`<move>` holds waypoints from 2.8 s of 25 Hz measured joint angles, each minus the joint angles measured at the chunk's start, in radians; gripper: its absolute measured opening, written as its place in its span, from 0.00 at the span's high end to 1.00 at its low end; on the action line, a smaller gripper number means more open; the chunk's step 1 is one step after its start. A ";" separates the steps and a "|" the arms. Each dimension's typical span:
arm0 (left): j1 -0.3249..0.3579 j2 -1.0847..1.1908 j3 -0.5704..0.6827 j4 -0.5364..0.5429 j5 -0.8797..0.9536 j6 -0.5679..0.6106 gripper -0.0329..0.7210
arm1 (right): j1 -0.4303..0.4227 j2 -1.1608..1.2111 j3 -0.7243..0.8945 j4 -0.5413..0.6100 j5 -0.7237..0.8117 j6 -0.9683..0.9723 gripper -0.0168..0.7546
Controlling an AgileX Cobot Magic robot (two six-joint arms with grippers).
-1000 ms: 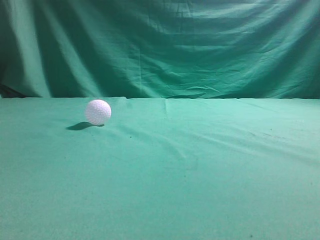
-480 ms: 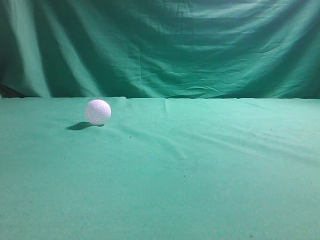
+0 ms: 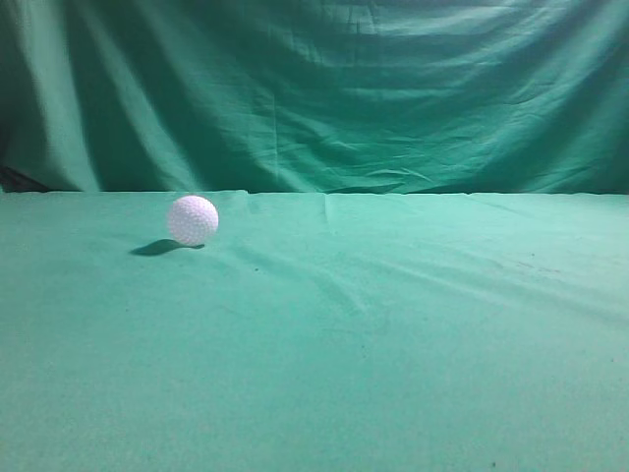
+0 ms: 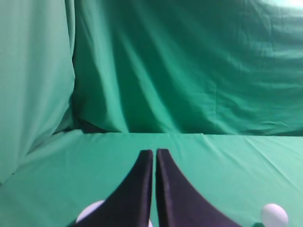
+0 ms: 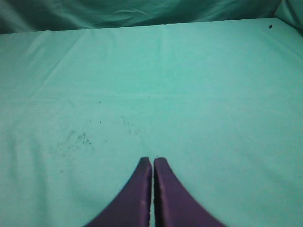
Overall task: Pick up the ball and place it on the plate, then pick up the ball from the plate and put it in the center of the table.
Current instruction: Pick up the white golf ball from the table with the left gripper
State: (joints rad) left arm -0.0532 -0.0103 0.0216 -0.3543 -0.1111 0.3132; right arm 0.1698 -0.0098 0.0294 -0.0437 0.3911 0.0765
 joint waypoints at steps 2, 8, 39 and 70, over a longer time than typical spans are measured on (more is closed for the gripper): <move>0.000 0.000 0.000 -0.002 -0.029 -0.002 0.96 | 0.000 0.000 0.000 0.000 0.000 0.000 0.98; 0.000 0.000 -0.034 -0.015 -0.034 -0.205 0.96 | 0.000 0.000 0.000 0.000 0.000 0.000 0.98; -0.159 0.795 -0.708 -0.022 0.856 0.140 0.96 | 0.000 0.000 0.000 0.000 0.000 0.000 0.98; -0.401 1.939 -1.408 0.261 0.852 -0.117 0.10 | 0.000 0.000 0.000 0.000 0.000 0.000 0.98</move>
State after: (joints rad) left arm -0.4540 1.9286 -1.3866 -0.0934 0.7407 0.1963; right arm 0.1698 -0.0098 0.0294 -0.0437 0.3911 0.0765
